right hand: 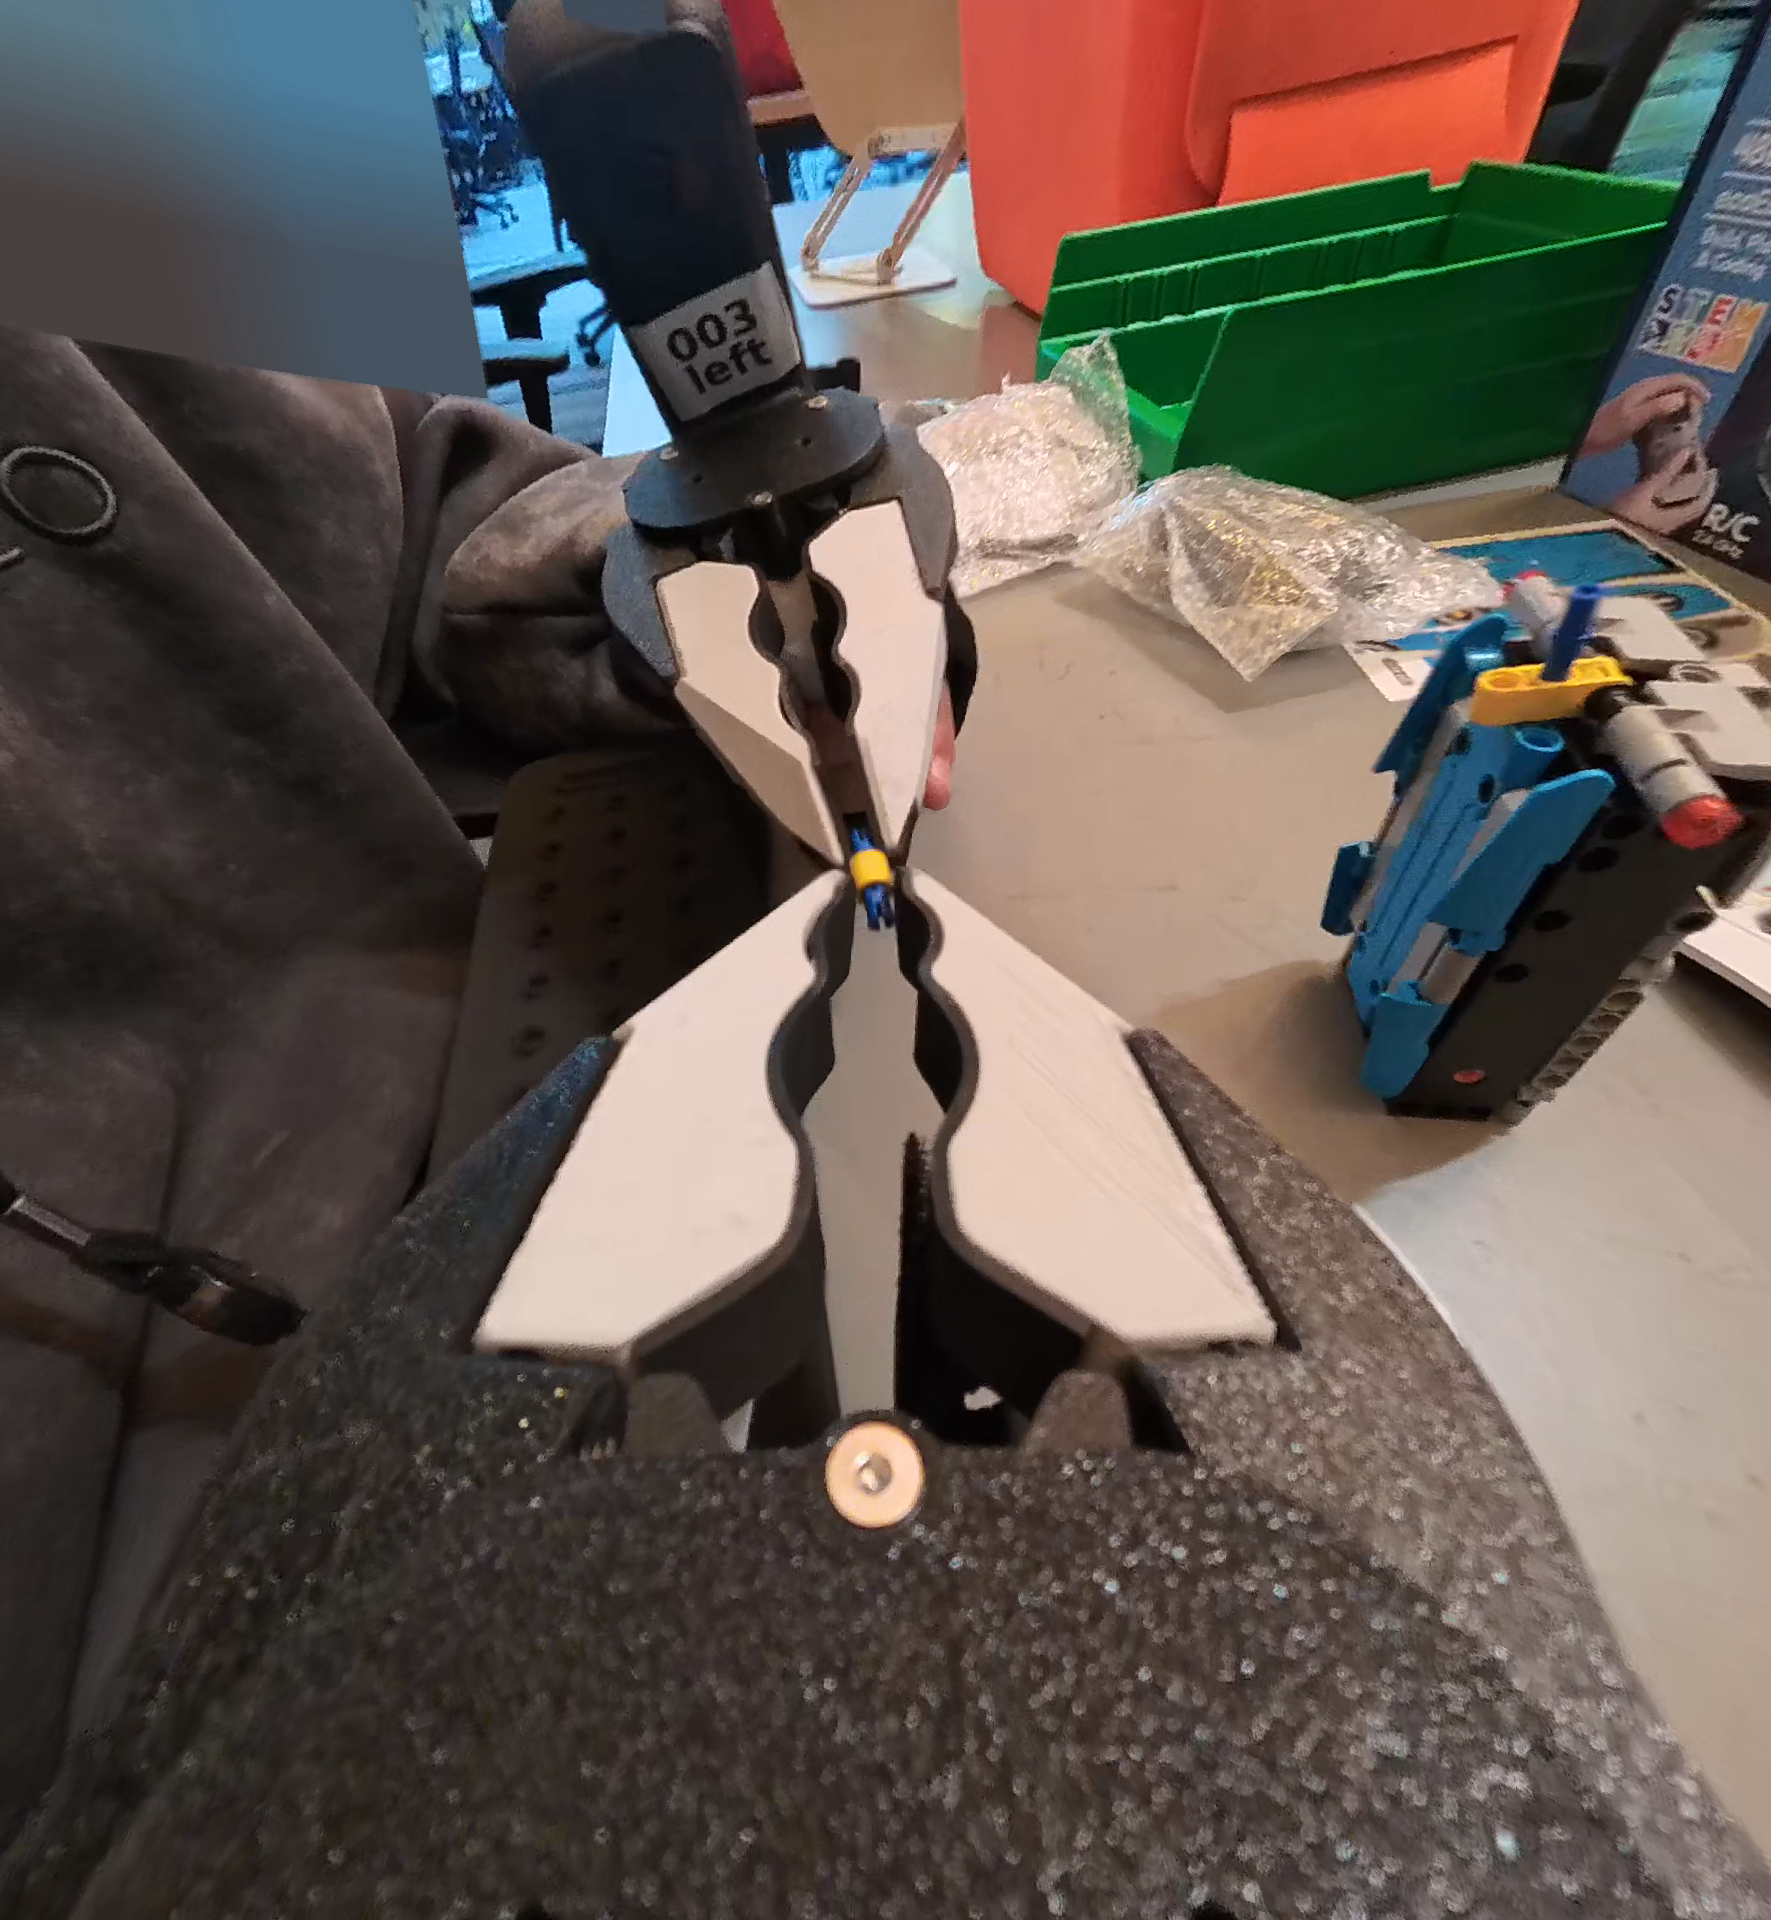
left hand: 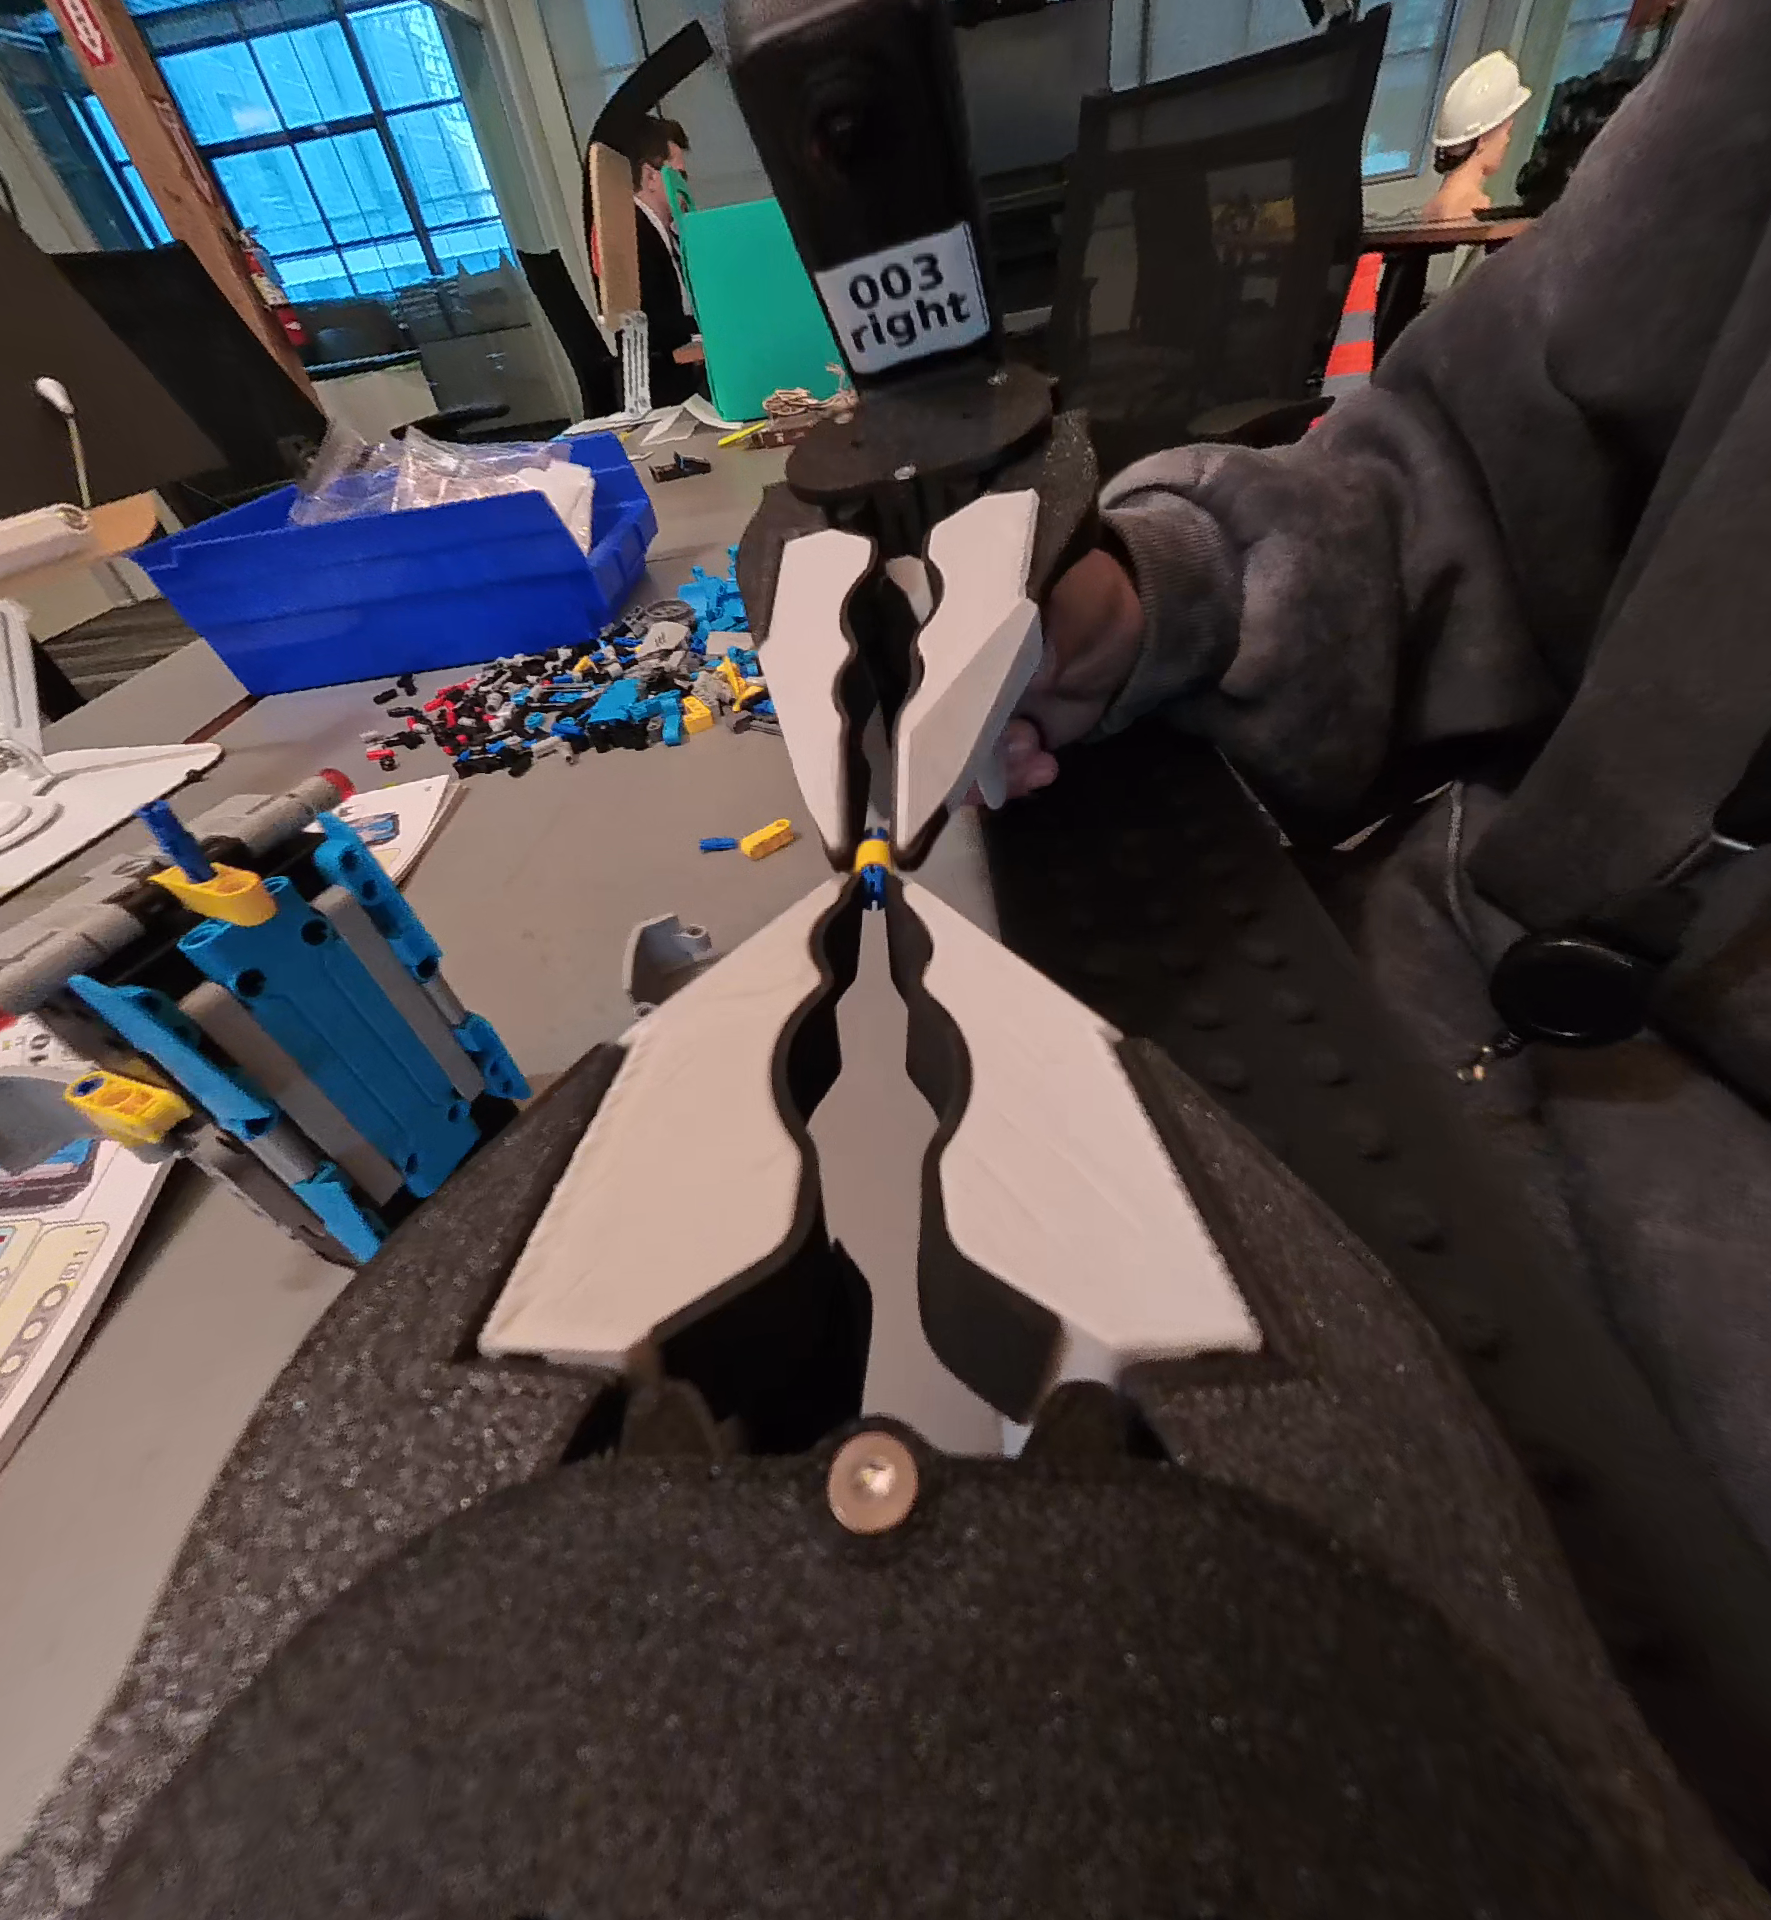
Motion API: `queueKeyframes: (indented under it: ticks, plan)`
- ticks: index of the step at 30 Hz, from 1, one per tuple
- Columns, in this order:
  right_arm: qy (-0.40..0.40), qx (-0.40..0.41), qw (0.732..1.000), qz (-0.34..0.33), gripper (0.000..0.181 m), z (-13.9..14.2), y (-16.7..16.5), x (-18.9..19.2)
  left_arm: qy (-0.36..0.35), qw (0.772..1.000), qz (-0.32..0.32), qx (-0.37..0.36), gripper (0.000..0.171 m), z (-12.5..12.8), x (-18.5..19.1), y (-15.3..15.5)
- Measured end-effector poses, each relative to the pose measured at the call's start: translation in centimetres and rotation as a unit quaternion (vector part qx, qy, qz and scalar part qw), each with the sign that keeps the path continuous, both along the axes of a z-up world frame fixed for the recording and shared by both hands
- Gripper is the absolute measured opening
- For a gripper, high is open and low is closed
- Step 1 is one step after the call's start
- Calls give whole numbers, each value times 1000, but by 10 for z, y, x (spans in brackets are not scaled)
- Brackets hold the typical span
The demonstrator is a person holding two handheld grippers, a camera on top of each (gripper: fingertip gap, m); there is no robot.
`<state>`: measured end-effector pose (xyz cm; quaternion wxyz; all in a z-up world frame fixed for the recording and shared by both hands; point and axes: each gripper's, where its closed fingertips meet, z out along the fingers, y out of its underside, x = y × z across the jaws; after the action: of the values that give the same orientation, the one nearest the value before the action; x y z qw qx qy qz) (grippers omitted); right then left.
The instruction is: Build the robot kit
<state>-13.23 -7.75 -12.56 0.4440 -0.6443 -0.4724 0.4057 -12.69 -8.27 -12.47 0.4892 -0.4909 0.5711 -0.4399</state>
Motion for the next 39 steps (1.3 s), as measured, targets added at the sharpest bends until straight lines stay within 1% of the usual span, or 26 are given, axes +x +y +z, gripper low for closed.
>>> queueKeyframes:
  ticks: [4,6,8,10,12,14,15,16,18,20,25,28,30,32,35,39]
  plan:
    - [39,-21,999,-8,8,7,6,11,-10,1000,24,12,4,4,-4,8]
    - [67,-42,997,-15,14,12,11,18,-9,998,59,28,4,3,-8,21]
    - [96,-66,992,-40,16,17,23,28,-4,996,86,38,4,1,-12,32]
    - [100,-77,987,-103,17,14,47,47,-8,994,100,34,4,2,-15,39]
    - [73,-64,977,-188,17,5,76,82,-8,992,120,34,4,3,-19,50]
    - [20,-28,958,-284,19,-5,104,128,-5,989,141,34,4,2,-27,63]
    - [-3,-9,944,-330,19,-8,116,152,-7,987,155,32,4,3,-31,71]
    - [-15,-3,931,-364,19,-10,124,171,-11,985,169,30,3,3,-36,80]
    - [-18,-14,913,-407,19,-14,133,196,-15,981,194,21,4,4,-45,95]
    - [0,-45,911,-410,20,-18,136,199,-18,977,213,11,3,4,-52,108]
    - [-35,-78,922,-379,21,-39,135,184,-28,975,218,-30,3,5,-57,121]
    - [-50,-83,913,-397,20,-45,139,191,-28,977,209,-40,3,4,-56,120]
    - [-63,-90,897,-428,21,-51,143,203,-27,979,200,-43,3,4,-54,119]
    - [-62,-99,890,-441,22,-54,146,209,-20,979,198,-45,3,2,-53,119]
    - [-62,-111,891,-436,22,-57,147,207,-13,980,193,-52,4,0,-49,120]
    - [-61,-112,900,-418,21,-57,147,198,-30,979,184,-81,3,3,-51,123]
